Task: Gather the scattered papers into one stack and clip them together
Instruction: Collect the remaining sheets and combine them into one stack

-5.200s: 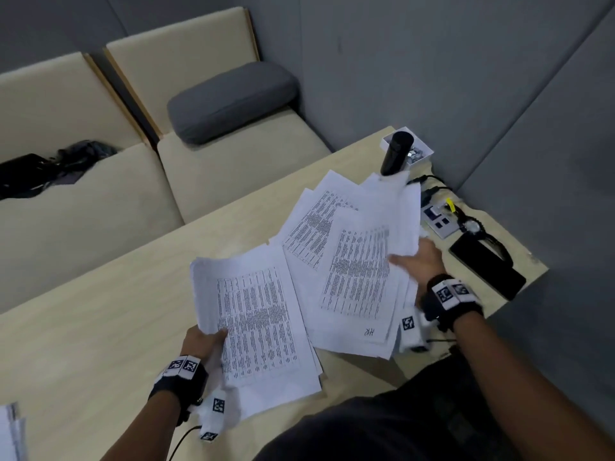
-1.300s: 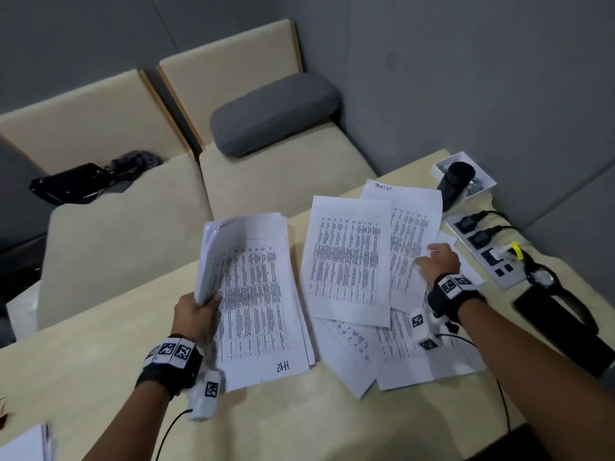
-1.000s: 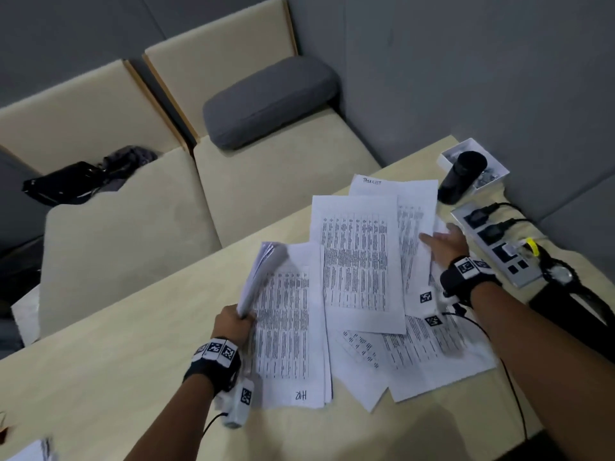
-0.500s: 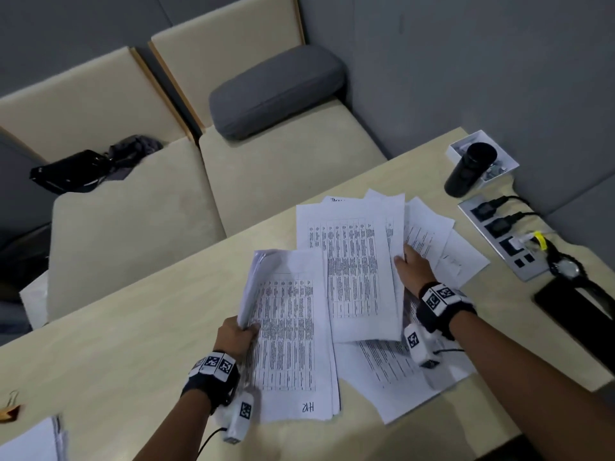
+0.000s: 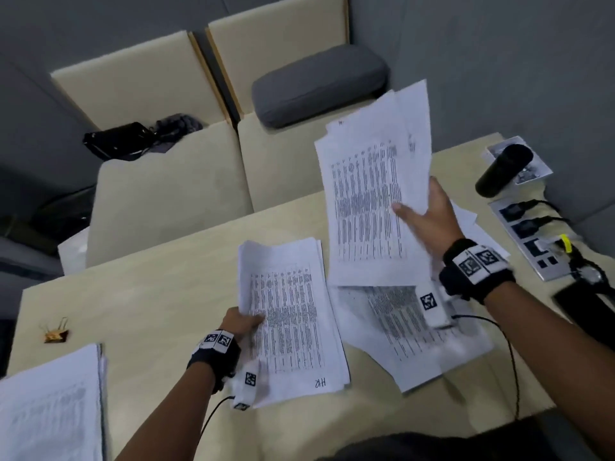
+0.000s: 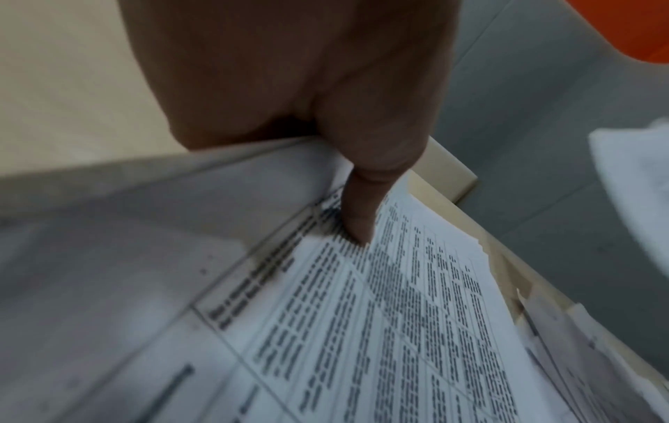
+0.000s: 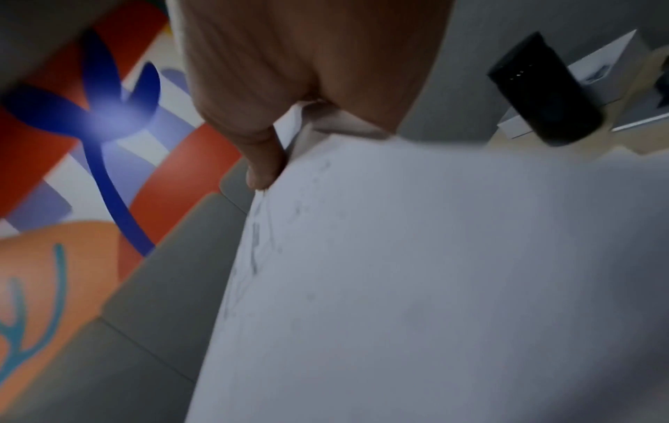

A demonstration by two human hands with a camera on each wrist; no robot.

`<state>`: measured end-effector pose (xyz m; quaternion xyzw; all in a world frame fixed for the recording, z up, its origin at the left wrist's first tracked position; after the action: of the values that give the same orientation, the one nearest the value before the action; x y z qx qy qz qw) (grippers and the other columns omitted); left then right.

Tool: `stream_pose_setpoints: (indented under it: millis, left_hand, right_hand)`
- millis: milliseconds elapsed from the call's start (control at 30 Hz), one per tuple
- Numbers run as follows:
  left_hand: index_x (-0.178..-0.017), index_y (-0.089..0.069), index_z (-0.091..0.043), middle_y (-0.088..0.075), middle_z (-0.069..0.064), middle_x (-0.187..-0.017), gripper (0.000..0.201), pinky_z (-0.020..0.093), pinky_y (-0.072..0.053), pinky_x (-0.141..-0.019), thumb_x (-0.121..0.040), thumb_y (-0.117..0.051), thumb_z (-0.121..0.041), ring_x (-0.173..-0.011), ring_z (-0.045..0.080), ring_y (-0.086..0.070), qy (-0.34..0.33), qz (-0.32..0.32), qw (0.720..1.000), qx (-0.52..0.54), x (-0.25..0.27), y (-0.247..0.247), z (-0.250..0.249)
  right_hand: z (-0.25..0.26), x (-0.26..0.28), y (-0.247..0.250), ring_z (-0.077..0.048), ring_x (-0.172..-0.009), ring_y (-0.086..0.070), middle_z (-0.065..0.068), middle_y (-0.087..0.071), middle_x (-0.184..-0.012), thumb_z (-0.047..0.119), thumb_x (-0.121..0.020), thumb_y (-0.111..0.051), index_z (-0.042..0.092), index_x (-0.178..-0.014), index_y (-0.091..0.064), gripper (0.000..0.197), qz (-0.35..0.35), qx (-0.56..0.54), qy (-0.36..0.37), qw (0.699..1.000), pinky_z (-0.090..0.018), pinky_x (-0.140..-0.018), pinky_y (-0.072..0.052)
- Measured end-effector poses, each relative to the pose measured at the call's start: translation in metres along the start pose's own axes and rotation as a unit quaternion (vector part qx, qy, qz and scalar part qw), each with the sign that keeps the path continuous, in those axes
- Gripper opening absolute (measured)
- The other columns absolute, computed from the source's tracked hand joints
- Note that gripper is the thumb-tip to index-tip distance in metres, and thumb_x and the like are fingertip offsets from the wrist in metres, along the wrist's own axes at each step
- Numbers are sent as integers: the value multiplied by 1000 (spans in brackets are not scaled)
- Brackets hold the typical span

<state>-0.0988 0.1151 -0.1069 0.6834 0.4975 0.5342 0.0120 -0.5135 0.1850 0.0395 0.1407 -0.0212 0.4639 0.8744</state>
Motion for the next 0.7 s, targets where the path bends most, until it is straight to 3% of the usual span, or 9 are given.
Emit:
stream_pose_setpoints:
  millis: [67,167,300,400,467,533,567,633,700]
  left_hand:
    - [-84,-59,-1,-57,7,-64,31,32,-54,-56,-77,-79,-25,-51,20,-51,2,18,1000,22,5,2,10]
    - [-85,-57,-3,-53,4,-62,32,27,-47,-52,-79,-78,-27,-50,17,-48,-6,20,999,35,16,2,20]
    - [-101,-58,2,-56,6,-70,35,30,-52,-55,-81,-75,-23,-55,19,-51,-4,6,999,48,28,-4,30]
    - [-108,-61,7,-62,10,-75,33,29,-49,-58,-84,-70,-14,-60,20,-52,-14,16,995,96,32,-11,33]
    - [-114,-62,11,-70,24,-94,43,27,-50,-60,-87,-65,-23,-69,21,-58,-17,19,988,154,33,-9,33]
    - [-115,-67,1,-66,29,-114,70,43,-57,-77,-80,-62,-59,-88,28,-66,13,49,967,249,27,-9,39]
    - [-116,-69,-8,-66,25,-118,81,55,-54,-89,-72,-59,-75,-97,34,-67,22,74,951,298,23,-13,43]
    - [-123,-65,-20,-66,20,-122,87,64,-44,-98,-70,-47,-86,-109,40,-64,7,124,924,362,23,-21,42]
    - [-128,-60,-25,-67,15,-122,80,65,-43,-98,-77,-39,-83,-112,39,-63,-2,172,899,402,39,-23,31]
  right_hand:
    - [28,4,4,-8,-118,-59,8,-61,-129,19,-85,-72,22,-134,-46,56,-2,-52,37,998,-35,-102,-45]
    - [27,20,-14,-12,-114,-62,5,-65,-123,21,-79,-78,22,-130,-50,58,13,-105,8,994,-39,-101,-48]
    - [-26,59,-60,-15,-114,-60,5,-63,-125,28,-86,-70,27,-131,-48,51,68,-7,-81,994,-46,-102,-46]
    - [-62,88,-96,-22,-123,-53,-3,-53,-140,24,-92,-62,19,-142,-40,54,126,67,-147,979,-37,-104,-41]
    - [-86,102,-117,-26,-128,-51,-7,-50,-142,21,-96,-55,13,-143,-39,51,174,150,-185,955,-31,-102,-38]
    - [-106,111,-136,-27,-130,-49,-10,-47,-145,26,-97,-50,8,-144,-38,52,242,257,-195,915,-31,-106,-39]
    - [-111,115,-144,-28,-129,-49,-14,-47,-145,27,-97,-48,6,-143,-37,52,270,296,-189,897,-33,-105,-41]
    - [-113,119,-153,-28,-114,-57,-18,-55,-131,23,-99,-44,3,-138,-38,45,302,333,-166,878,-33,-91,-47]
    - [-112,121,-159,-28,-97,-62,-13,-62,-100,16,-98,-42,6,-126,-43,29,314,353,-143,869,-30,-70,-45]
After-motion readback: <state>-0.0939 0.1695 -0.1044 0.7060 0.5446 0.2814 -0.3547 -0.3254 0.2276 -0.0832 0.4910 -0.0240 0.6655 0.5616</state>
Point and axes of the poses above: each hand's wrist, its own x-axis away from the middle knuckle, its own y-axis out of the back of the hand, z = x × y, the point moved 4 cm from there along -x, towards the middle knuckle
